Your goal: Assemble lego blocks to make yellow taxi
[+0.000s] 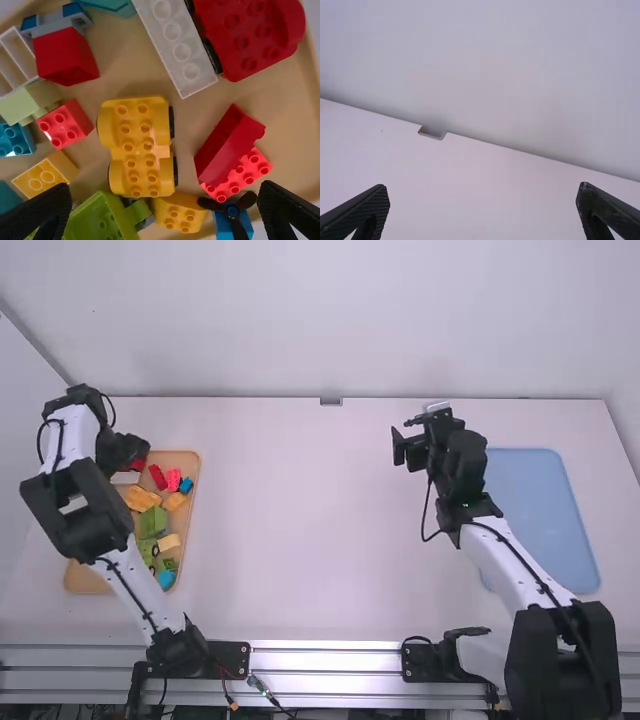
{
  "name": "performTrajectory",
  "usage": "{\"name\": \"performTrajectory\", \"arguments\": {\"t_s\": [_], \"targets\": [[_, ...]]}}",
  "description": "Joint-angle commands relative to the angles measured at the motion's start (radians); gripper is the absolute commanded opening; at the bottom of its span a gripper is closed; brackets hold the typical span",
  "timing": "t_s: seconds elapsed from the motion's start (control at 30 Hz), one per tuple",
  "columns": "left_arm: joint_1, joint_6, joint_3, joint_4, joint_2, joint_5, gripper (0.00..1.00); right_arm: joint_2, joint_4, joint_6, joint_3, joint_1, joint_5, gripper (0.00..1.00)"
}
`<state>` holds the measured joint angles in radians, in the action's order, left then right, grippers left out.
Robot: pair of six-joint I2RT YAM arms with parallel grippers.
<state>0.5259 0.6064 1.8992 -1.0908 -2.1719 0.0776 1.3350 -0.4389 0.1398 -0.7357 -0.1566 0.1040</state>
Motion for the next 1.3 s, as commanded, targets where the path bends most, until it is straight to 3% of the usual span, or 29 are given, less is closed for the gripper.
{"name": "performTrajectory", "arguments": {"t_s": [0.0, 0.37, 0.8, 0.93, 1.27], "targets": [[-0.006, 0.005, -0.012, 0.007, -0.020, -0.007, 0.99, 0.006, -0.007, 0.000, -0.043, 0.000, 0.001, 0.99], [-0.004, 0.033, -0.189, 0.151, -0.020, -0.011, 1.00, 0.006, -0.019, -0.001, -0.043, -0.002, 0.000, 0.99], [-0.008, 0.055, -0.281, 0.209, -0.020, -0.010, 0.91, 0.006, -0.026, -0.004, -0.043, -0.001, 0.003, 0.99], [-0.008, 0.060, -0.289, 0.221, -0.020, -0.007, 0.81, 0.006, -0.026, -0.002, -0.043, -0.002, 0.003, 0.99], [0.002, 0.055, -0.181, 0.137, -0.020, -0.006, 0.85, 0.006, -0.026, -0.001, -0.043, 0.000, 0.003, 0.99]]}}
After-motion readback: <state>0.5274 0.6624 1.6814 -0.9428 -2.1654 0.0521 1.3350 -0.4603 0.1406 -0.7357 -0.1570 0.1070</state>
